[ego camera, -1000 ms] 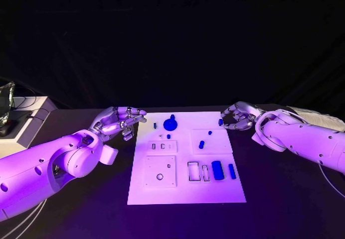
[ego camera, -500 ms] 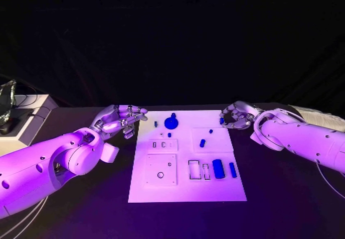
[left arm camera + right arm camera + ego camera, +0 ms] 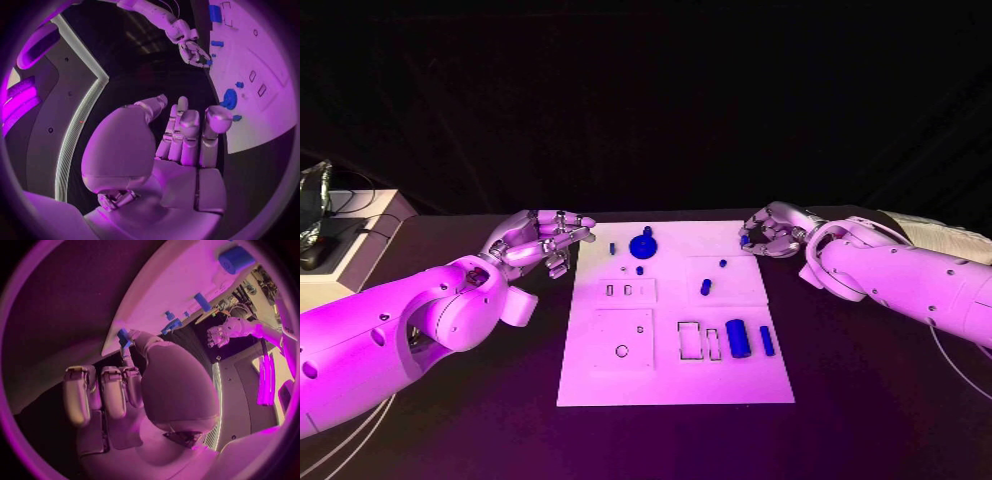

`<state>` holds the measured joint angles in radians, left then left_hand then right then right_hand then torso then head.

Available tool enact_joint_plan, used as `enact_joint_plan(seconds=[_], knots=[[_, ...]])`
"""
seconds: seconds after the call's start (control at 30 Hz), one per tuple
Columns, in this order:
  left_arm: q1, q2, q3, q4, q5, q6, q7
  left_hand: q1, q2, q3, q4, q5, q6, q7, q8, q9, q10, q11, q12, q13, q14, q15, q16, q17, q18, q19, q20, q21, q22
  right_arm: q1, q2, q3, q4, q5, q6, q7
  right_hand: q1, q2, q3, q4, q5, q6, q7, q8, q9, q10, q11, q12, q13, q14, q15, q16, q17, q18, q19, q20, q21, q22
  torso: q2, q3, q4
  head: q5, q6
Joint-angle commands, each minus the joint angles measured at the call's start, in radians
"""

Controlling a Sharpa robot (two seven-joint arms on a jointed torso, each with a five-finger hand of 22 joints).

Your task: Assemble the parts on the task board

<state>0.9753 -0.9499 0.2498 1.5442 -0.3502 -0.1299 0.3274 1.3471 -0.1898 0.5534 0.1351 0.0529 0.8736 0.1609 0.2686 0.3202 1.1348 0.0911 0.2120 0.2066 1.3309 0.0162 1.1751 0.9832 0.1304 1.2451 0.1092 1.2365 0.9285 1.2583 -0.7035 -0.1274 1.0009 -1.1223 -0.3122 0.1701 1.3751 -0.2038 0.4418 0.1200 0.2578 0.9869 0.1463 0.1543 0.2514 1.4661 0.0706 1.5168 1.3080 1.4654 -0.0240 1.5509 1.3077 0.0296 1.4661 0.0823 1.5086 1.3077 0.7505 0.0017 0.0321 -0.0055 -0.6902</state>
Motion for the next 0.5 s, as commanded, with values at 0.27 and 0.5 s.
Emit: enact_joint_plan(seconds=[0.27, 0.5], knots=[[0.000, 0.000, 0.001, 0.004, 0.006, 0.009, 0.009, -0.006, -0.005, 0.002, -0.002, -0.002, -0.007, -0.001, -0.004, 0.001, 0.002, -0.003, 0.007, 0.001, -0.006, -0.002, -0.002, 0.001, -0.005, -0.006, 0.001, 0.002, 0.001, 0.000, 0.008, 0.000, -0.013, -0.016, 0.013, -0.013, -0.003, 0.012, 0.011, -0.002, 0.002, 0.018, -0.006, 0.012, 0.004, 0.058, -0.010, 0.005, 0.212, 0.095, -0.010, 0.005, 0.220, -0.010, 0.071, -0.009, 0.000, 0.196, 0.000, -0.0002, 0.0004, -0.002, -0.001], [0.000, -0.001, 0.001, 0.004, 0.006, 0.009, 0.008, -0.006, -0.004, 0.003, -0.002, -0.002, -0.008, -0.001, -0.004, 0.002, 0.001, -0.003, 0.007, 0.002, -0.005, -0.002, -0.001, 0.003, -0.005, -0.005, 0.001, 0.003, 0.003, 0.000, 0.009, 0.000, -0.012, -0.022, -0.011, -0.021, -0.004, 0.012, 0.013, -0.003, 0.002, 0.020, -0.008, 0.014, 0.005, 0.058, -0.011, 0.005, 0.212, 0.096, -0.011, 0.006, 0.222, -0.010, 0.071, -0.011, 0.000, 0.196, 0.000, 0.0009, -0.0005, -0.001, -0.002]])
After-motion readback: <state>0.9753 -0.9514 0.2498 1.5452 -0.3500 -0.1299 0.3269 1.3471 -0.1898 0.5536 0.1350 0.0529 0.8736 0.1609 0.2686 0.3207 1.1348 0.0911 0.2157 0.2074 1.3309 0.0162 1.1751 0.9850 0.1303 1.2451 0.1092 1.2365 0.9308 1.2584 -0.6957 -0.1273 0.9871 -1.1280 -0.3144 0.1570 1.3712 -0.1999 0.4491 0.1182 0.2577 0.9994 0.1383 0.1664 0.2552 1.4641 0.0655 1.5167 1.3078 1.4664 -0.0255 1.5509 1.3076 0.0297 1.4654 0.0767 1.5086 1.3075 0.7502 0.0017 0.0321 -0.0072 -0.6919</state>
